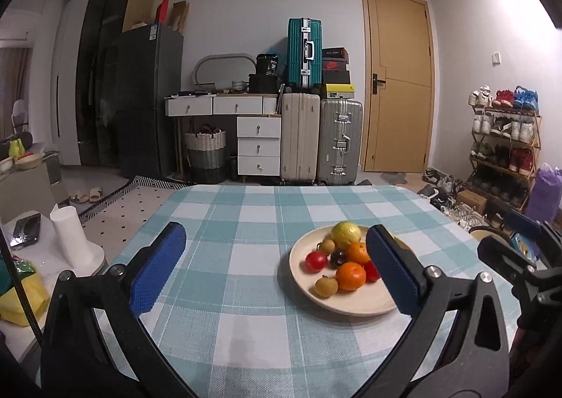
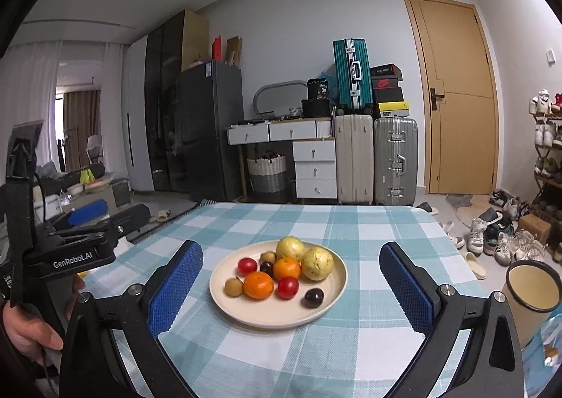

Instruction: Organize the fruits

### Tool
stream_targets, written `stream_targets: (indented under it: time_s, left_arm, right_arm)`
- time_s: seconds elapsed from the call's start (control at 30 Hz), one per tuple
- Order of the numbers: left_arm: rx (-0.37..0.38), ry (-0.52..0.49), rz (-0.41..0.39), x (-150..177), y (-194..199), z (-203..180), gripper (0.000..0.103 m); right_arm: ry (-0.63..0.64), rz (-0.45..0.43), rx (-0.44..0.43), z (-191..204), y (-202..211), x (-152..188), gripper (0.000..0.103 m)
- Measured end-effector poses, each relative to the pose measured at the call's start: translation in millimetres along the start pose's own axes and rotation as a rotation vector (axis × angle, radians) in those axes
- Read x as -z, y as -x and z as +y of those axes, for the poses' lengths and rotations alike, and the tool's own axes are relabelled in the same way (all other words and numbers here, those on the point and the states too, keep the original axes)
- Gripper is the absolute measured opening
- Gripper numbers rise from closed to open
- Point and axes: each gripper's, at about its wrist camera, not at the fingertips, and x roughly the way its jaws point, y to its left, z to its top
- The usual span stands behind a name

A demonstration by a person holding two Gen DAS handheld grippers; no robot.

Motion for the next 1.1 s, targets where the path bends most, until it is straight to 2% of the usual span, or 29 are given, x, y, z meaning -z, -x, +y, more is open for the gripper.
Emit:
stream_targets:
  time_s: [0.1,0.5,0.67,0.87,1.1]
  left_arm:
    - [-0.026,0.004,0.009,8,-4,0,0.103]
    - [-0.037,-0.005,0.018,35,-24,3,0.103]
    - [-0.037,0.008,0.029,36,-28,6,0.103]
    - [-0.021,-0.041,0.045,36,-31,-3,0.103]
    - [-0.020,-0.023,0.036,37,-33,-6,0.103]
  right_arm:
    - [0.010,0.002,0.016,0,-2,8,0.103]
    - [0.015,0.032,0.066,-6,-14,20,0.103]
    - [0.034,0.047,0.081,-4,-18,22,0.103]
    - [0.036,0.051,0.073,-5,-19,22,0.103]
    - [0.037,0.051,0.074,-4,-18,22,0.103]
